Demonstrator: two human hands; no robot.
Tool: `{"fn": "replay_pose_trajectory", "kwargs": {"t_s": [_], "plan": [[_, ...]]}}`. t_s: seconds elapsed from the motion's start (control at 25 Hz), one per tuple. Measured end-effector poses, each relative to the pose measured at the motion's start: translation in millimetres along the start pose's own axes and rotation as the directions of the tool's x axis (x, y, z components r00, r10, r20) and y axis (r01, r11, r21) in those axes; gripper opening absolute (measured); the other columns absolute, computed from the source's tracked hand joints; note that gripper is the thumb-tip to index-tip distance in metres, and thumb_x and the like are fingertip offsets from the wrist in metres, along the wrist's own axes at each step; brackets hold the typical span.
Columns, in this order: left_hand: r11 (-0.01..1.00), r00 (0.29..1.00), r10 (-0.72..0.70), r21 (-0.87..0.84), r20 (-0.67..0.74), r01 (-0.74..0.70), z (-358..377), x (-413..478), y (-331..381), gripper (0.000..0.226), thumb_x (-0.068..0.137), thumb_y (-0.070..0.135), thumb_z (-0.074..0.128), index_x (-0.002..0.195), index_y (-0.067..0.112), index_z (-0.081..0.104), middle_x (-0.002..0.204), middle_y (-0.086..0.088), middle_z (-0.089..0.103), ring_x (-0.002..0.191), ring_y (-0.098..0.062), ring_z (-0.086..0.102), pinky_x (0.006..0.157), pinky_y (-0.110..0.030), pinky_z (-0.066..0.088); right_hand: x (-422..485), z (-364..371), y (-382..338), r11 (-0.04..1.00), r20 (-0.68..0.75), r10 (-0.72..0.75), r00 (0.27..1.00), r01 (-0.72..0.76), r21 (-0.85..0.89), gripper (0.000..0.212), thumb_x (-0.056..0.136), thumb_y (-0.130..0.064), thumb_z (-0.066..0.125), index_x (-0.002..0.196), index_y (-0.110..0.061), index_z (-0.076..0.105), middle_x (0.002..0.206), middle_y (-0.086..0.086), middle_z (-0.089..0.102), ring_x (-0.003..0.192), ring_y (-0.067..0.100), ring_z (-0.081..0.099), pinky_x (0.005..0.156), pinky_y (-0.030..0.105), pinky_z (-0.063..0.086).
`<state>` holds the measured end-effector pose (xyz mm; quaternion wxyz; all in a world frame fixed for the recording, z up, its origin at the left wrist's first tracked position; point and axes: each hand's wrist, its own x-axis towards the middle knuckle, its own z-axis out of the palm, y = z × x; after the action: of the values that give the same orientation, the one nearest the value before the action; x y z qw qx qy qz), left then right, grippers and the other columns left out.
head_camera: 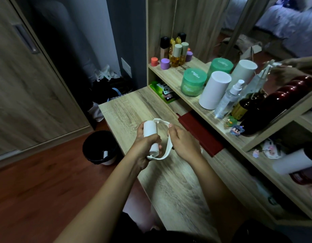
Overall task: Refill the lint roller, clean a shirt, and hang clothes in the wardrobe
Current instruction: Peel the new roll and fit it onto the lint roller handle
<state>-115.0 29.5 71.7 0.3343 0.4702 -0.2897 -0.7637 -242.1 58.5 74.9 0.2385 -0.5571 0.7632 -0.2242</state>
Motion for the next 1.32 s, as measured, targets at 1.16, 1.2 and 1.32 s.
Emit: {"fn": "replay_pose_trajectory", "kwargs": {"t_s": [1.16,1.2,1.32], "plan": [[0.799,0.952,0.307,0.541,0.009,-0.263,-16,-7,3,0.069,0.054,0.006,0.059,0.105,0.050,0.043,0.083,-0.008,0.051,0.063,-0.026,0.050,0.047,-0.027,0.045,-8,17,-17,0.998,-0.144,0.060,0.988,-0.061,-0.003,0.045,0.097,-0.040,0.021,0.102,-0.017,0.060,0.105,0.010,0.067,0.097,0.032,0.060,0.071,0.035,0.035],[0.764,0.945,0.325,0.579,0.035,-0.284,-16,-9,3,0.070,0.055,0.007,0.059,0.109,0.049,0.042,0.087,-0.005,0.052,0.065,-0.024,0.050,0.047,-0.026,0.044,-7,18,-17,0.997,-0.148,0.072,0.986,-0.073,0.002,0.046,0.097,-0.040,0.021,0.102,-0.017,0.060,0.106,0.010,0.067,0.098,0.032,0.060,0.073,0.036,0.037],[0.692,0.933,0.357,0.659,0.043,-0.295,-18,-11,5,0.072,0.059,0.010,0.058,0.115,0.050,0.037,0.089,0.000,0.051,0.068,-0.022,0.052,0.047,-0.025,0.043,-8,21,-17,0.998,-0.143,0.056,0.988,-0.056,0.005,0.046,0.098,-0.039,0.021,0.104,-0.017,0.060,0.107,0.010,0.067,0.099,0.031,0.060,0.073,0.035,0.036]]}}
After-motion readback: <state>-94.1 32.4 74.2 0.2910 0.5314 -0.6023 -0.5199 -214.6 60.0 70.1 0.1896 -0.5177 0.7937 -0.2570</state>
